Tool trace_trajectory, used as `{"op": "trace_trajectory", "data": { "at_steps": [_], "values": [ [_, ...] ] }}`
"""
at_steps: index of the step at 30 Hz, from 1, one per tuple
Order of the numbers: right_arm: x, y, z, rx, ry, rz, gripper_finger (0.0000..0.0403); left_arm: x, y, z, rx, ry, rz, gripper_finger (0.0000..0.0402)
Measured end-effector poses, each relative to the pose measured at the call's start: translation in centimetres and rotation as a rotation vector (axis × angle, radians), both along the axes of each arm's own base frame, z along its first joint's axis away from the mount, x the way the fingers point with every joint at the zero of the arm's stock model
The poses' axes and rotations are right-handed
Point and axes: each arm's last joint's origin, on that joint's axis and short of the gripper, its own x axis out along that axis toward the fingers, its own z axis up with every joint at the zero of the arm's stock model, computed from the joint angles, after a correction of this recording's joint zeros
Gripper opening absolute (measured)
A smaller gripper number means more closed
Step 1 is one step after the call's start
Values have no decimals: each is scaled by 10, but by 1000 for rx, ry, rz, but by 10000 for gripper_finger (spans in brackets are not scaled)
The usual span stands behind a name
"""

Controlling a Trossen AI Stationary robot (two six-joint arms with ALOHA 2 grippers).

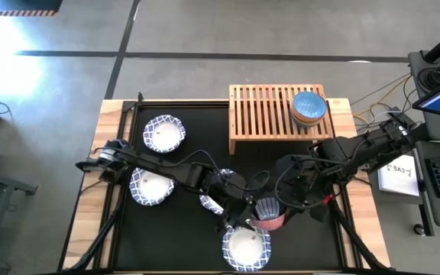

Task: Place and stack bowls onto a shelf
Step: Stack the blue bowl on top of the light blue bowl on the shelf

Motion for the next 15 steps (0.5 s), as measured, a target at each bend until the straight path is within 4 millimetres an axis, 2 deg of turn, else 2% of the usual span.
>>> {"op": "trace_trajectory", "data": {
  "at_steps": [8, 15],
  "values": [
    [1, 0, 1, 48, 87, -68, 27, 0, 0, 0, -13, 13, 16, 139],
    [3, -2, 2, 115, 236, -220, 26, 0, 2, -3, -24, 58, 66, 139]
  ]
}}
